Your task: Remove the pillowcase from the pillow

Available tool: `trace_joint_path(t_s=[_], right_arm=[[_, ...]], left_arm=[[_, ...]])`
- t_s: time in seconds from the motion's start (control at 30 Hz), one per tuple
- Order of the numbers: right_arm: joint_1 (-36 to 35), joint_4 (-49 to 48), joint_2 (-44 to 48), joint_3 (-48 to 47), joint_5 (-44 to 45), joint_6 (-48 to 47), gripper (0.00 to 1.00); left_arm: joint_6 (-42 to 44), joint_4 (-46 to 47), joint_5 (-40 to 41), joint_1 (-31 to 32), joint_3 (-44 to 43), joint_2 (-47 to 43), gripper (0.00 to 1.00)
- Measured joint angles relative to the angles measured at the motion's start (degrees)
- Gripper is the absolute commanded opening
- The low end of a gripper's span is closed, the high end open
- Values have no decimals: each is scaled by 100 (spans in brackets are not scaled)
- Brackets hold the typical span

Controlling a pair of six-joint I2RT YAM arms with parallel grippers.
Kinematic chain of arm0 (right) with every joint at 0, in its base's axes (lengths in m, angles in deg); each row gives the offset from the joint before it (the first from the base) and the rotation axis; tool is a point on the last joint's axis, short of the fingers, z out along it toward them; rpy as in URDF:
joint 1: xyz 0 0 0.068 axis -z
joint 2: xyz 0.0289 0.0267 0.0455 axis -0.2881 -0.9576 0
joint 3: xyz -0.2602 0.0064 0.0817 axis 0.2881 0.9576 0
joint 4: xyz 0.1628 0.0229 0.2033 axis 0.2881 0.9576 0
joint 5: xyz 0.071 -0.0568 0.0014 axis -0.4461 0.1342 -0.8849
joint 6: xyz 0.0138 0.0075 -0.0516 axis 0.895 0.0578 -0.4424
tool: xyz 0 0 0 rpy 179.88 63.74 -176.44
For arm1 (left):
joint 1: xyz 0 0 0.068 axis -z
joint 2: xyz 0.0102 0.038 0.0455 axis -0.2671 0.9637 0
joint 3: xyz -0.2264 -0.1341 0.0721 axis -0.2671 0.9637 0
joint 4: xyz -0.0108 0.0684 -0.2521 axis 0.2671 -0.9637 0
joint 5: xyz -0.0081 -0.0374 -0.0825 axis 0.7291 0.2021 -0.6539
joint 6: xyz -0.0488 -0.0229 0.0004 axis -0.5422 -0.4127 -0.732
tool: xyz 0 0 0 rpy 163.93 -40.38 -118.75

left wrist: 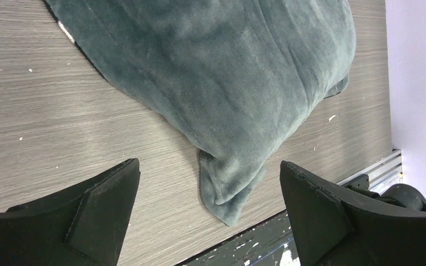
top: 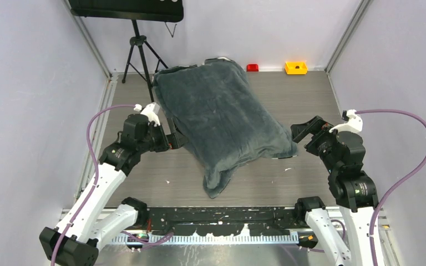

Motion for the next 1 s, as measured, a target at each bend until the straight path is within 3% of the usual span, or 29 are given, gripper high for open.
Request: trace_joint_path(t_s=[0.37,0.6,1.0], right_arm=[[0,24,-470,90,-426,166,100],[0,157,-1012,459,-144,828,100],[0,-361,-1961,1375,-1121,1222,100]], left_arm=[[-337,46,79,0,374,81,100],[-553,313,-190,-4,555,542,100],[-940,1241,-1008,92,833,1147,99]])
